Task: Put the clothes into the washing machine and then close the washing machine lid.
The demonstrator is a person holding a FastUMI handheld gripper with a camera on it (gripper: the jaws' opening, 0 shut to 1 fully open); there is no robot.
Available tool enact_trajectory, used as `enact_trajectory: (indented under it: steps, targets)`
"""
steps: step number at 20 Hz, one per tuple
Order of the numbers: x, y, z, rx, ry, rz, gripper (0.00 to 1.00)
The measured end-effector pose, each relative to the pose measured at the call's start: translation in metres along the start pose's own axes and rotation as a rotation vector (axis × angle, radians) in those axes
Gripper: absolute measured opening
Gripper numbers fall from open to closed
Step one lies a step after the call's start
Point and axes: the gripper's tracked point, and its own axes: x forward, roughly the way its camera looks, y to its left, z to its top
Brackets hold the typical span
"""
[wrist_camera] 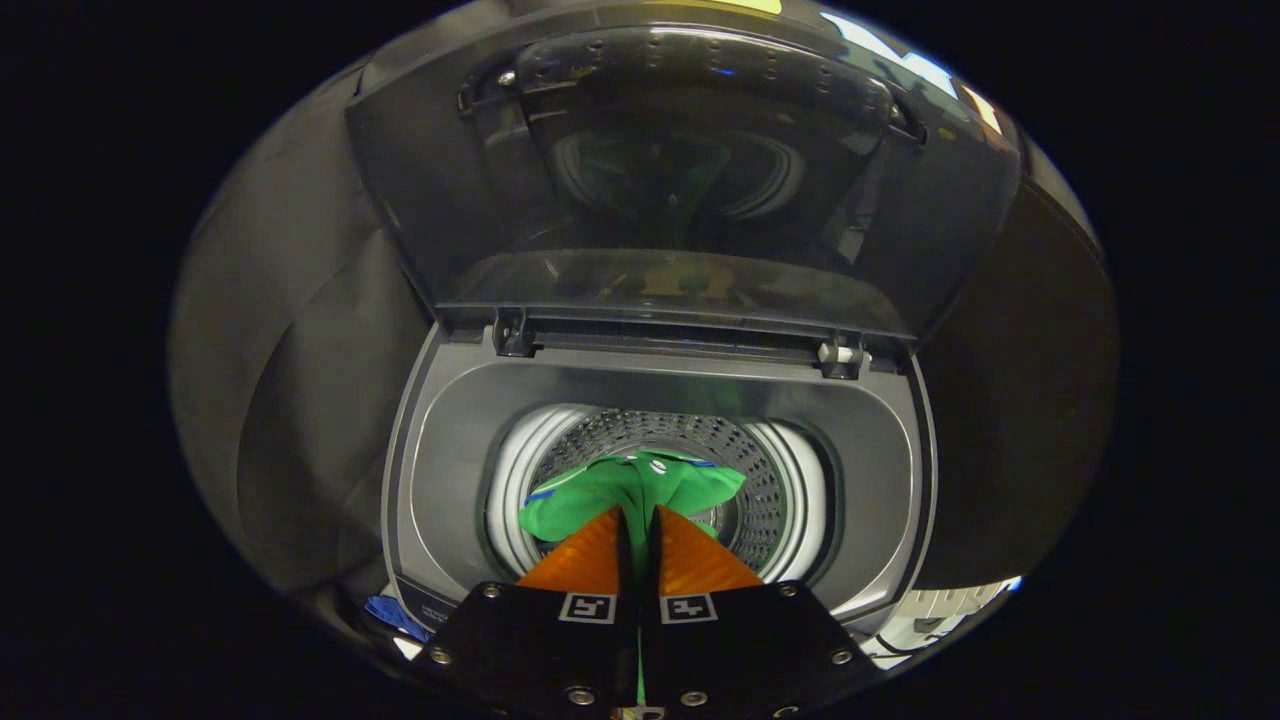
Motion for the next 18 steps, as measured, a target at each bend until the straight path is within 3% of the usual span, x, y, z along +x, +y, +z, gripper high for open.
enact_trajectory:
  steps: [7, 11, 18]
  targets:
    - [0.006, -0.003, 0.012, -0.048, -0.044, -0.024, 0.06]
    - [0.004, 0.002, 0.021, -0.043, -0.077, -0.026, 0.85]
    - [-0.009, 0.004, 0.032, 0.01, -0.09, -0.002, 0.87]
